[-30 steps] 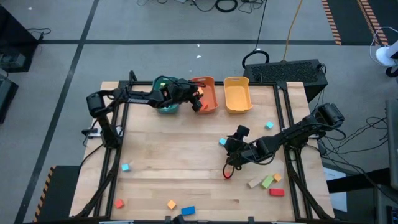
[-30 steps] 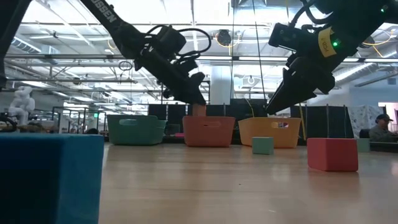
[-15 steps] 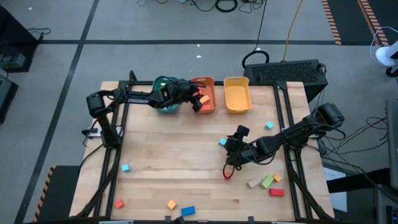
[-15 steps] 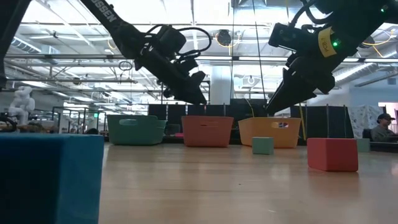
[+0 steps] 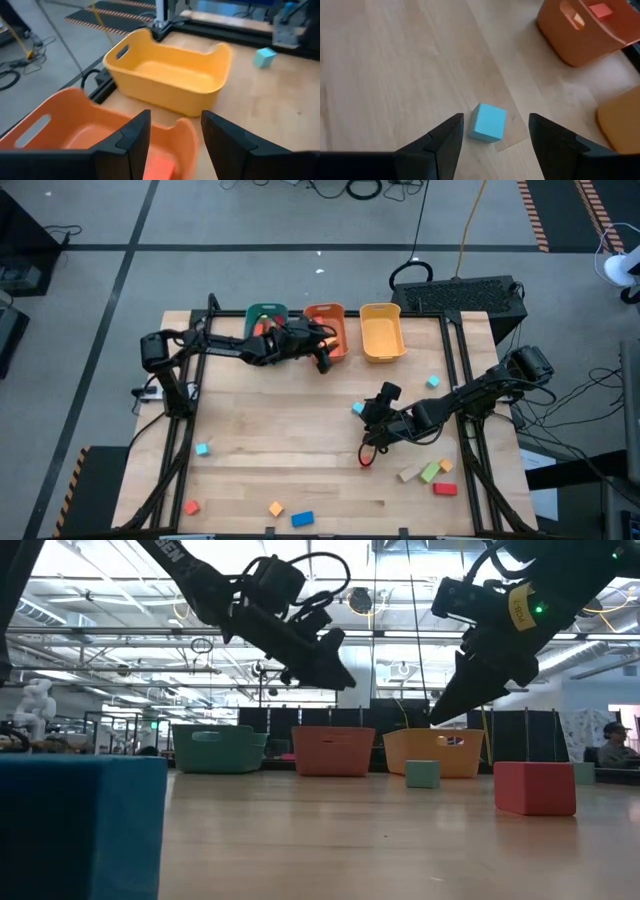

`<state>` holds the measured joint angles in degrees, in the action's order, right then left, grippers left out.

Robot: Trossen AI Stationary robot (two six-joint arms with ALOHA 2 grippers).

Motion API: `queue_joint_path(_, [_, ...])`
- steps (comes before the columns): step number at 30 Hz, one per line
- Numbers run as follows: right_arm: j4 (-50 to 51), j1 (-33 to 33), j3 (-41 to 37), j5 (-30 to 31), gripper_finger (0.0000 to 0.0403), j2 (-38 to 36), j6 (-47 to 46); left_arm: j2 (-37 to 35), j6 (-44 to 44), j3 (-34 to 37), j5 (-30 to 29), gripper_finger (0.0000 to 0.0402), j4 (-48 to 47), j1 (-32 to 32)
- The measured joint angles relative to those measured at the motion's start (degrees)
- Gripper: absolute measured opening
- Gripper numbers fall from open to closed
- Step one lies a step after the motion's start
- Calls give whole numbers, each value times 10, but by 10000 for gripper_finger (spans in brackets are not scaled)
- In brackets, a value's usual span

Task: Sort blocks by size
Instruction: Put the brown thick rectangular block into the orange bin

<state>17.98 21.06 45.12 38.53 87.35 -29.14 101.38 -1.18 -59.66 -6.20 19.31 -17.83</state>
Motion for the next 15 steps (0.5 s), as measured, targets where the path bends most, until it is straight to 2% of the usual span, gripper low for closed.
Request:
queue_joint_path(6, [-3, -5, 0, -14, 210, 0, 22, 0, 0, 0, 0, 178, 31, 24])
queue_joint_path(15, [-7, -28, 0, -35, 210, 0, 97, -1, -23, 0, 0, 178, 23, 49])
